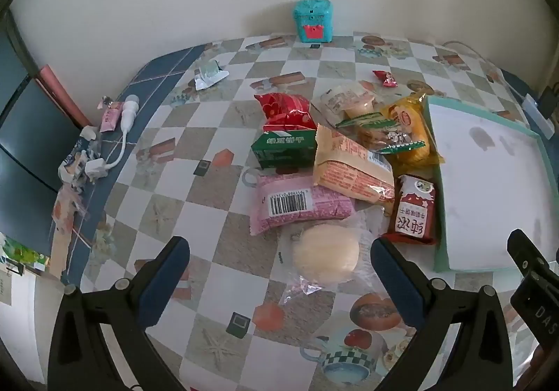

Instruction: Organize snacks

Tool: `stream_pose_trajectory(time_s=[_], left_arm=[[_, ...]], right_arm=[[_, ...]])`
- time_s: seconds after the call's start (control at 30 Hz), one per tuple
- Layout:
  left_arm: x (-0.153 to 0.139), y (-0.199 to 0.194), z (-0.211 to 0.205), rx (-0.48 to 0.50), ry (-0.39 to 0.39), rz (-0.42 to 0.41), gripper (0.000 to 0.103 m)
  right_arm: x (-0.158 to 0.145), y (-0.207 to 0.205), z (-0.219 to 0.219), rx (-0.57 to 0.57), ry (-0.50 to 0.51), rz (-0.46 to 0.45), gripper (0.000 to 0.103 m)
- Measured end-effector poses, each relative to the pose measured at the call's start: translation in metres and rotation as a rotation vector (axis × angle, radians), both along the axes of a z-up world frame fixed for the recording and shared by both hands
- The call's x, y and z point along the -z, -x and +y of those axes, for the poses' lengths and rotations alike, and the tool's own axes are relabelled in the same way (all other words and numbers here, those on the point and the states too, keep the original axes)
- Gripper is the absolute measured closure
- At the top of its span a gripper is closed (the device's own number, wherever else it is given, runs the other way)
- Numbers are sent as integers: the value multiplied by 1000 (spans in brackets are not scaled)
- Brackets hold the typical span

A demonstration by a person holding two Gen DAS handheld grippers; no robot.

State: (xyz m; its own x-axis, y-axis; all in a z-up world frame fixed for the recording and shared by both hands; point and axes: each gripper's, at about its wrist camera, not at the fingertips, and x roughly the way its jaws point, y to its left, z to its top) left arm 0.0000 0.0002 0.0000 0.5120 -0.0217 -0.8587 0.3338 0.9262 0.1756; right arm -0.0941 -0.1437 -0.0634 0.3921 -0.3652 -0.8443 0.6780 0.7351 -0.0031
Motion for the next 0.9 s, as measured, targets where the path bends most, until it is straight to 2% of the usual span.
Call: stream_pose_trajectory(time_s=[0.23, 0.27, 0.33, 0.9], left_arm=[[2, 10, -8, 20, -28, -24, 0], [6, 16, -5, 17, -23, -21, 0], [6, 4, -4, 2, -13, 15, 0], [9, 1, -3, 6, -31, 37, 0]], right_arm=[[-1, 1, -1, 7, 0, 6, 0], [-1, 1, -1, 10, -1, 5, 0], [0, 1, 0, 13, -3, 6, 0], [1, 3, -3, 19, -13, 11, 0]])
